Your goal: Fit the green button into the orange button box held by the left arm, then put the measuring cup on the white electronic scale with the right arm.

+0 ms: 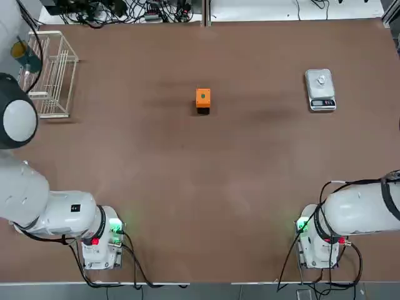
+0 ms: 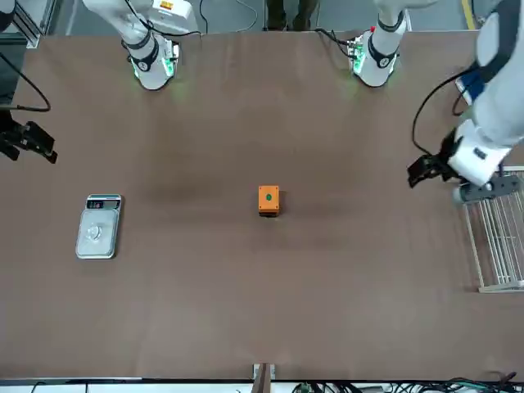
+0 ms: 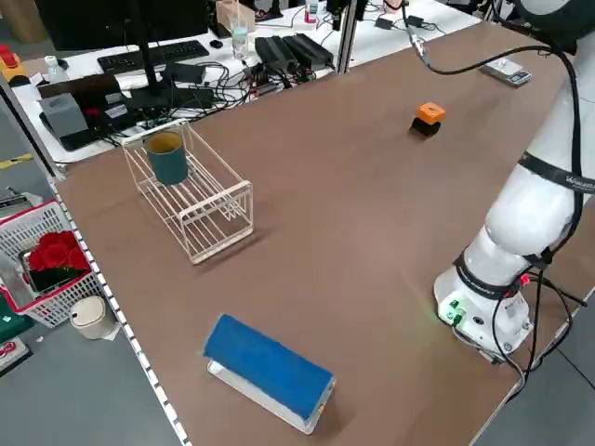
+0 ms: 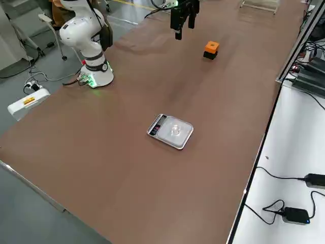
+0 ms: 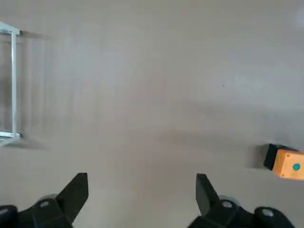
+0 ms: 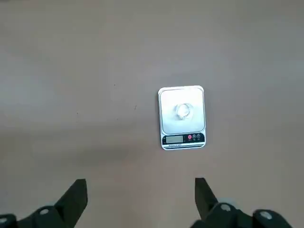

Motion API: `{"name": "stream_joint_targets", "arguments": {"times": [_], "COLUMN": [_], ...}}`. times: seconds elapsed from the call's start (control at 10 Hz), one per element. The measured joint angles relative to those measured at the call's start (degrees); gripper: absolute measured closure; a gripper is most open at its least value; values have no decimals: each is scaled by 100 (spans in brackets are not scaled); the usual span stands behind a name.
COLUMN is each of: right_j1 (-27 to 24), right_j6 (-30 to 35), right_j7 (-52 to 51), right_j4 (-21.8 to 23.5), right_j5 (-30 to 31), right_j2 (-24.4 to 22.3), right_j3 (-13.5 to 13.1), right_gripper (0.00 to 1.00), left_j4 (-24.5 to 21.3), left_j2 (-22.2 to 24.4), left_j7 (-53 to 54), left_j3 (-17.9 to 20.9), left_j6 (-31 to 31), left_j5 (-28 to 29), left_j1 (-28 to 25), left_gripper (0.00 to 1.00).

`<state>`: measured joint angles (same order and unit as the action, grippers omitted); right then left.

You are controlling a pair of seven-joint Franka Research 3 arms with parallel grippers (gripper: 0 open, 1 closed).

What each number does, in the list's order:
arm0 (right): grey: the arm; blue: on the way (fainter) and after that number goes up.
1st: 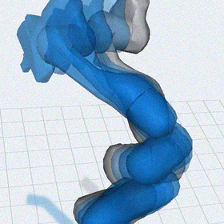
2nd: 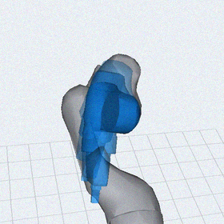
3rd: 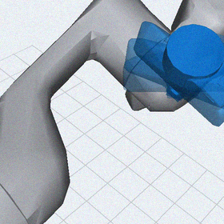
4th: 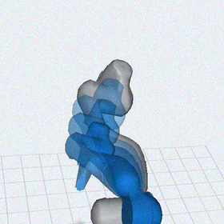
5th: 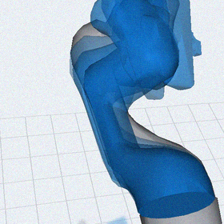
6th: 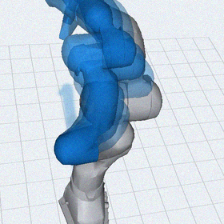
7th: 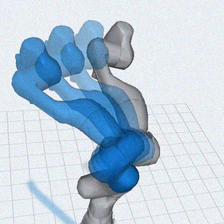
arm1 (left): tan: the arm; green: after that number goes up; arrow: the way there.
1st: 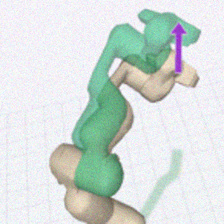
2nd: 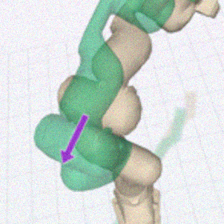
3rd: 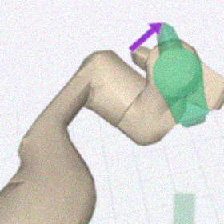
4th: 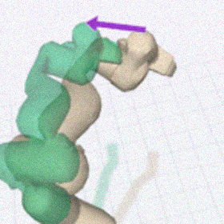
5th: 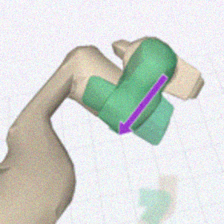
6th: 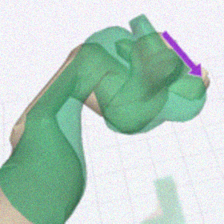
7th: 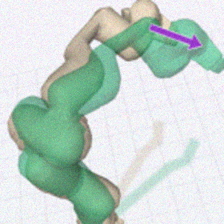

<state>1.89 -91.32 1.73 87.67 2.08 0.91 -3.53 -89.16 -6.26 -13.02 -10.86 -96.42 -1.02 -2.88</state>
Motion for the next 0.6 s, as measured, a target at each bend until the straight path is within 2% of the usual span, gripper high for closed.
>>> {"name": "stream_joint_targets", "arguments": {"times": [0.4,0.6], "right_j1": [21,28], "right_j6": [-12,-17], "right_j7": [13,14], "right_j4": [1,1], "right_j5": [-3,-8], "right_j2": [1,1], "right_j3": [5,8], "right_gripper": [0,0], "left_j4": [121,132], "left_j2": [208,198], "left_j7": [694,741], "left_j3": [360,373], "left_j6": [97,98], "left_j5": [-30,-30], "left_j1": [207,207], "left_gripper": [0,0]}}
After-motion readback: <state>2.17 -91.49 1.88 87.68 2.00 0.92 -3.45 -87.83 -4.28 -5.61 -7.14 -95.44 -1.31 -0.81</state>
